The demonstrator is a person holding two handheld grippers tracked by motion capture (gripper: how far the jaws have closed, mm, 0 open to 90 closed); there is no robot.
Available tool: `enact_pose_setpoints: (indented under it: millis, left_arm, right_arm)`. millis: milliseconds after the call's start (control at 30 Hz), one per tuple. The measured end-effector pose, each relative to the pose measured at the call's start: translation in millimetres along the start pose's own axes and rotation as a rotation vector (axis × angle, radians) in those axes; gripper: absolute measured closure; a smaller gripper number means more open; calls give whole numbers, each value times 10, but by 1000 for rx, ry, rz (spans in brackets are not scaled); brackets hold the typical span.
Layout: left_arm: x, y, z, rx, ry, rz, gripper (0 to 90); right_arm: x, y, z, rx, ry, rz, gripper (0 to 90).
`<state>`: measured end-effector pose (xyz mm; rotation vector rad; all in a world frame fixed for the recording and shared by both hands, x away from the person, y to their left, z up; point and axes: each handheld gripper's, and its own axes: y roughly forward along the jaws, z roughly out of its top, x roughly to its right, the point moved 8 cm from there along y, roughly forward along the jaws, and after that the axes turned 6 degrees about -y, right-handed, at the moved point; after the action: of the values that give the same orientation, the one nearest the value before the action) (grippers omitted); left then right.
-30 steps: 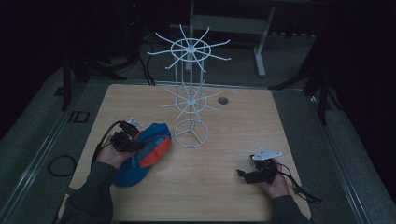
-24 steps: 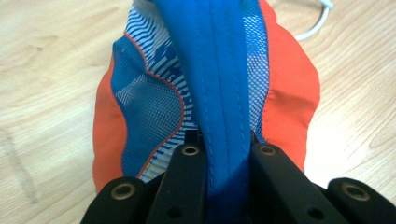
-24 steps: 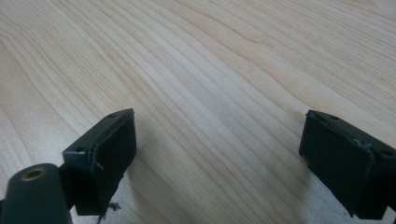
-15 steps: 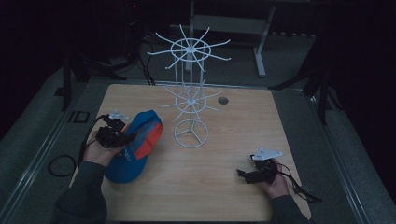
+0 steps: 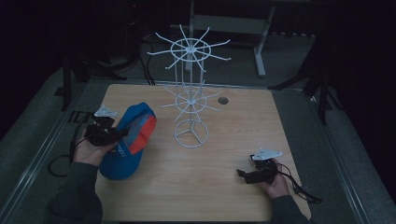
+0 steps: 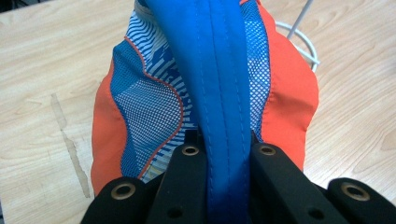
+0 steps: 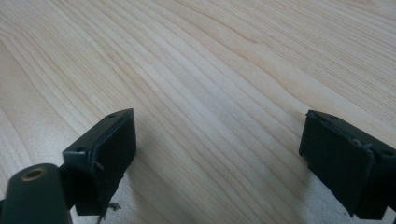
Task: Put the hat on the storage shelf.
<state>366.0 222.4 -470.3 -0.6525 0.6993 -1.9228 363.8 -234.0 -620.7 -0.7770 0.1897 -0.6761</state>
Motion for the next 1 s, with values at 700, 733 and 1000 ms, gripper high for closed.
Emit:
enact_pose_setpoints:
  millis: [700,733,1000]
  left_arm:
    - [-69,-326,180,133,-37,-1,884]
    - [-71,-336,189,141,-41,0,884]
    - [-62,-391,245,170,-48,-4,884]
  right_arm:
    - [-2,0,1,0,3,0,107]
    - [-2,0,1,0,3,0,107]
    - [-2,0,1,0,3,0,107]
